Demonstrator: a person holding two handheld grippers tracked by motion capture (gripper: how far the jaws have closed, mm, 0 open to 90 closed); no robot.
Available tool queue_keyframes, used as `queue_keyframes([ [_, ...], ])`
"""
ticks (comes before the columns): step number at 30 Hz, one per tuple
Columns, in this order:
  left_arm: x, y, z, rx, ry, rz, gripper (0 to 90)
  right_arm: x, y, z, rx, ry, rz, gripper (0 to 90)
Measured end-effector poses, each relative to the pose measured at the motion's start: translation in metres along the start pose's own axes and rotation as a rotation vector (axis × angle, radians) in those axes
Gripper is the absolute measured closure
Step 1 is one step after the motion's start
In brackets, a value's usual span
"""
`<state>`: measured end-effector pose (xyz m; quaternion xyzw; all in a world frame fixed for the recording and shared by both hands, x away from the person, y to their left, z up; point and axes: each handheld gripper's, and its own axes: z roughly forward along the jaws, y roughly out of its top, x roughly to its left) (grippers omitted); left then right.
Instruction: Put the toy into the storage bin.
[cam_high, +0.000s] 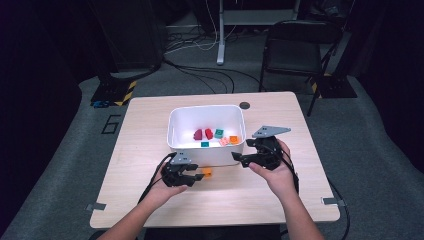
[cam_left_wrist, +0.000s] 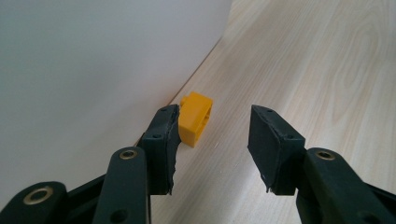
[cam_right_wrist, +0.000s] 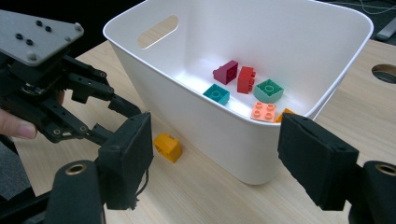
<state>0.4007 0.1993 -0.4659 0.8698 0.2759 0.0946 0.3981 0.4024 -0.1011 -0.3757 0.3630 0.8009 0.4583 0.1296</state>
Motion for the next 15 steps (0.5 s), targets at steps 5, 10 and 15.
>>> queue_keyframes([
  [5,0.001,-0.007,0.011,0.026,0.003,-0.007,52.1,0.000,0.000,-0.001,-0.002,0.000,0.000,25.8],
  [10,0.002,-0.011,0.020,0.037,0.005,-0.019,51.8,0.000,0.000,-0.001,-0.002,0.000,0.000,25.8],
  [15,0.003,-0.013,0.027,0.047,0.005,-0.028,51.8,0.000,0.000,-0.001,-0.004,0.000,-0.002,25.8],
])
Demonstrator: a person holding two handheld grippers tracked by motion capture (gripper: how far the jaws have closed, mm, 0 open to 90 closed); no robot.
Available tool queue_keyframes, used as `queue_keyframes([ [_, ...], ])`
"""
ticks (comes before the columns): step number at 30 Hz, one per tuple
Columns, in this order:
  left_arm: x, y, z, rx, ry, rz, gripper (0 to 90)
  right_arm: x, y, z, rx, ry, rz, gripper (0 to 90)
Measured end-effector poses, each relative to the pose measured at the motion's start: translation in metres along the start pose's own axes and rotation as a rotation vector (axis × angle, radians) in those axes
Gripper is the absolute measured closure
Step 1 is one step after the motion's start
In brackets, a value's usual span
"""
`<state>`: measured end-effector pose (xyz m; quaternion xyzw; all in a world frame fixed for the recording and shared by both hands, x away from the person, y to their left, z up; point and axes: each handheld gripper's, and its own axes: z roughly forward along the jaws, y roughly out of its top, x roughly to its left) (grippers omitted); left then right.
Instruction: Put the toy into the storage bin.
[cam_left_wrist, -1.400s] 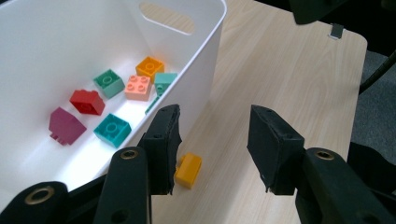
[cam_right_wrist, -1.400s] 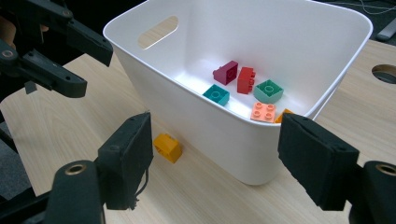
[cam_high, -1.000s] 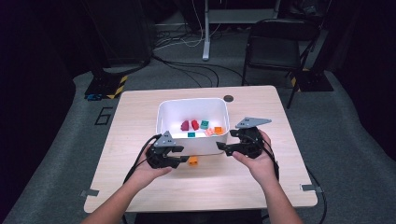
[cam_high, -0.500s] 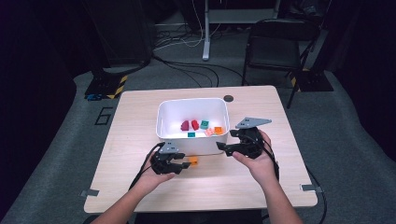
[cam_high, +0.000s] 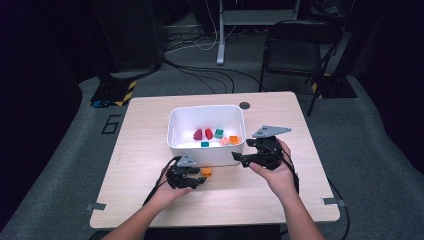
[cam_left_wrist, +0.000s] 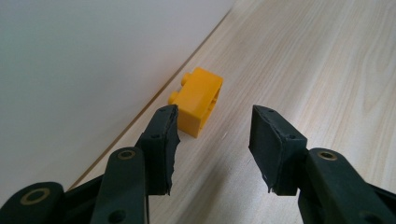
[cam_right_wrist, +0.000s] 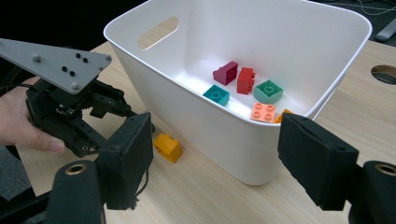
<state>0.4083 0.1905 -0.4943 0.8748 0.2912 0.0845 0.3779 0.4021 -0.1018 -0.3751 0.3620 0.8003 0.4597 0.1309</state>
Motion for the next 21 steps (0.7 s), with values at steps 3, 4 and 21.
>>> queue_keyframes([
  [3,-0.001,0.000,0.005,0.011,-0.003,0.001,51.8,0.000,0.000,0.000,0.001,0.000,0.002,25.8],
  [4,-0.002,0.000,0.006,0.013,-0.009,-0.002,51.8,0.000,0.000,0.000,0.002,0.000,0.002,25.8],
  [21,-0.010,0.005,0.017,0.013,0.052,-0.004,52.2,0.001,0.000,0.001,0.002,0.002,0.000,25.8],
])
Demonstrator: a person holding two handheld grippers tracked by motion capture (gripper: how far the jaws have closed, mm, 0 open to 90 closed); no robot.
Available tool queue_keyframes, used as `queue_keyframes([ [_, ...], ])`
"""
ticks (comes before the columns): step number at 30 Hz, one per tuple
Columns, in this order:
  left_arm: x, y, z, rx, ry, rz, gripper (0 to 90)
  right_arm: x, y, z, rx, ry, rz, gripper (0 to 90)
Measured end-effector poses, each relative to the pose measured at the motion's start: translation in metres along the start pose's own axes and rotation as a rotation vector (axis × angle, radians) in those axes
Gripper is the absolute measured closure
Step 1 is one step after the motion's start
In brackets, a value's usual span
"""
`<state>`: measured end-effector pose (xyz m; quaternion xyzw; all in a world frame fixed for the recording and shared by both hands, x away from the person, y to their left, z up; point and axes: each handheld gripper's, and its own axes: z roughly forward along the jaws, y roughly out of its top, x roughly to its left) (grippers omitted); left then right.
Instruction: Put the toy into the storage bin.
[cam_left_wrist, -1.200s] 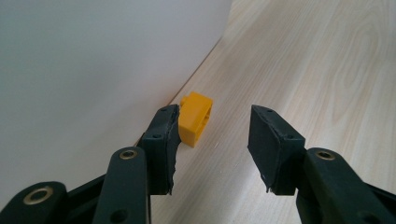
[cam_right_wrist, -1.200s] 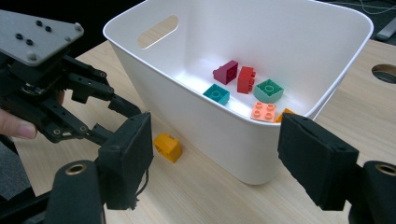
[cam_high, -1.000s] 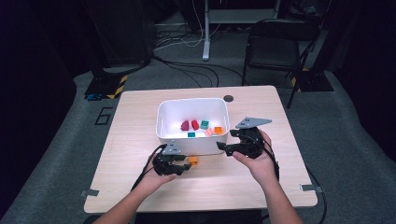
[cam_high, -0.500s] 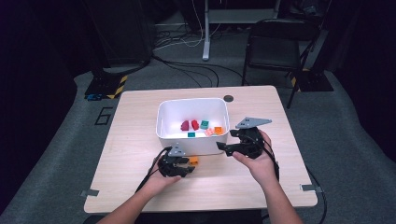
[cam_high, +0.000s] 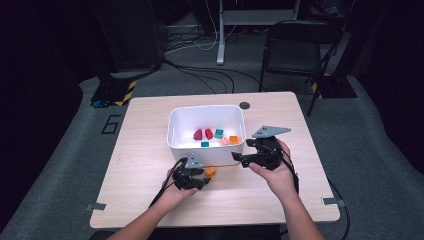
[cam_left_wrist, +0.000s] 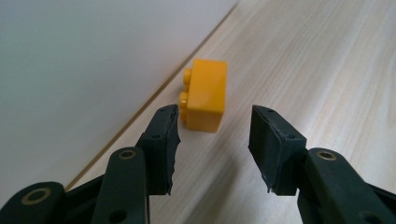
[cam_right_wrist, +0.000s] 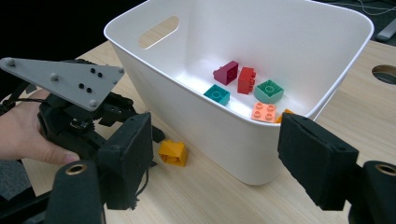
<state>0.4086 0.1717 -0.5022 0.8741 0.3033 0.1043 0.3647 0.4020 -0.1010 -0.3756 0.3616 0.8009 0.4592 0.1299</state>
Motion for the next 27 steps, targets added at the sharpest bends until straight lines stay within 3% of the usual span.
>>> queue_keyframes([
  [10,-0.004,0.005,0.014,0.008,0.015,0.028,52.9,0.000,0.000,0.000,0.001,0.001,0.002,25.8],
  [15,-0.005,0.007,0.019,0.005,0.027,0.019,56.9,0.000,0.000,0.000,0.000,0.003,0.003,25.8],
  [19,-0.004,0.008,0.020,0.017,0.032,0.026,66.3,-0.001,0.000,0.000,-0.001,0.004,0.002,25.8],
  [27,-0.006,0.008,0.013,0.009,0.007,0.029,67.2,-0.001,0.000,0.000,-0.001,0.004,0.004,25.8],
])
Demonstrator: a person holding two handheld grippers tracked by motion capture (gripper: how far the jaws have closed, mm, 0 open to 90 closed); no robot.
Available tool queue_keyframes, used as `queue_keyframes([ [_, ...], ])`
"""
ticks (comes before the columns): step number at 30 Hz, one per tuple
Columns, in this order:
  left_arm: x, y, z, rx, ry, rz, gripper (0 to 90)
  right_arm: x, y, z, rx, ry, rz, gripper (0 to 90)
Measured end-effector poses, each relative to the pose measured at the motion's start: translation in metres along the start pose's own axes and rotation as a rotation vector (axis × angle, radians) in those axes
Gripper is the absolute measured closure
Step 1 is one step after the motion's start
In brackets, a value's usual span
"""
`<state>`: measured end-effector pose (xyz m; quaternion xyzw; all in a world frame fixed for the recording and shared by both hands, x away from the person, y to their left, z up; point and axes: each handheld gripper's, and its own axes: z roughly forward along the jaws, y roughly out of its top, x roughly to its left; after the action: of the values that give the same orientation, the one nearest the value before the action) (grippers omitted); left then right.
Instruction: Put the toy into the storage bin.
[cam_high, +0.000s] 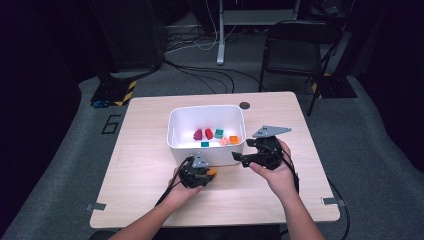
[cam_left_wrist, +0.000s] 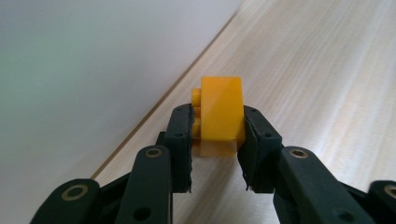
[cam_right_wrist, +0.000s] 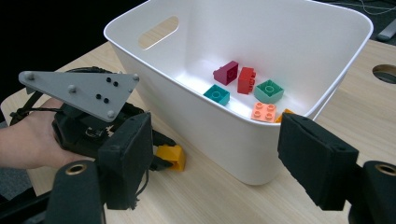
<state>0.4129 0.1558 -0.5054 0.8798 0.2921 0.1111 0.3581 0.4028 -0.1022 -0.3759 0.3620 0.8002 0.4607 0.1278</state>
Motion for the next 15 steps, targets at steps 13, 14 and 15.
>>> queue_keyframes([
  [13,-0.005,0.023,-0.035,0.001,-0.087,0.031,67.1,0.000,0.000,0.000,0.001,0.000,0.001,25.8],
  [14,-0.005,0.025,-0.038,-0.004,-0.089,0.029,67.1,0.000,0.000,0.000,0.001,-0.001,0.001,25.8],
  [15,-0.005,0.028,-0.043,-0.004,-0.095,0.034,67.1,0.000,0.000,0.000,0.000,0.000,0.001,25.8],
])
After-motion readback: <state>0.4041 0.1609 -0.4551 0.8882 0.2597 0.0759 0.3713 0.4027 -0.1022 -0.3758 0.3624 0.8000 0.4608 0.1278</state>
